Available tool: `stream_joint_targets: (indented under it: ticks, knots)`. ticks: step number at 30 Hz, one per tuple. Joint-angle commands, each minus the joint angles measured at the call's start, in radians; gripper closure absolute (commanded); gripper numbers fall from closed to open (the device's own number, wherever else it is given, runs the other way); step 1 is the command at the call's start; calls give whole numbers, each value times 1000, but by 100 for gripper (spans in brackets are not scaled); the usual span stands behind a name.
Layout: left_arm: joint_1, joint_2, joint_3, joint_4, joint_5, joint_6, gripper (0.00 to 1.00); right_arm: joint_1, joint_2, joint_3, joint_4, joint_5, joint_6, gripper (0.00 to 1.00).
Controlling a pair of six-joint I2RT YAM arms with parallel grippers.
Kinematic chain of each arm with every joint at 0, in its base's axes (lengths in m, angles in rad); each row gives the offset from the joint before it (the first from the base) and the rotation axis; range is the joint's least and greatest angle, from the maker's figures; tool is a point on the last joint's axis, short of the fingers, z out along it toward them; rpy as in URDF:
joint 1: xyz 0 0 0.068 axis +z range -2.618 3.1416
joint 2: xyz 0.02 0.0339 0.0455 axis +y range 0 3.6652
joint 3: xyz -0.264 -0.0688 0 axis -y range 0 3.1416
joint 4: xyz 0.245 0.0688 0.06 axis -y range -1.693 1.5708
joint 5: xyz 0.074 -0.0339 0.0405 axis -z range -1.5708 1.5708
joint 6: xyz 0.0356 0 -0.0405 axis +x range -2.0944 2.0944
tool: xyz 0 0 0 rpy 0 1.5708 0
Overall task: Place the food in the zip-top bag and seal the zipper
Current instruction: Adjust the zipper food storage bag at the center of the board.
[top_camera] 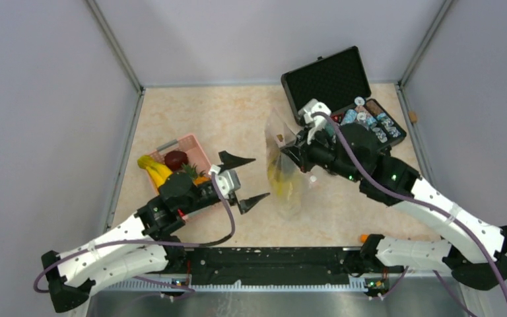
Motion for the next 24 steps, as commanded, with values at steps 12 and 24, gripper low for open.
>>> stream_joint_targets:
  ticks: [12,24]
  knots:
    - [20,-130,199,-175,-111,48,1,-11,190,382,-445,-379,-663,100]
    - [20,69,376,-403,170,246,1,-11,151,307,-462,-505,-935,100]
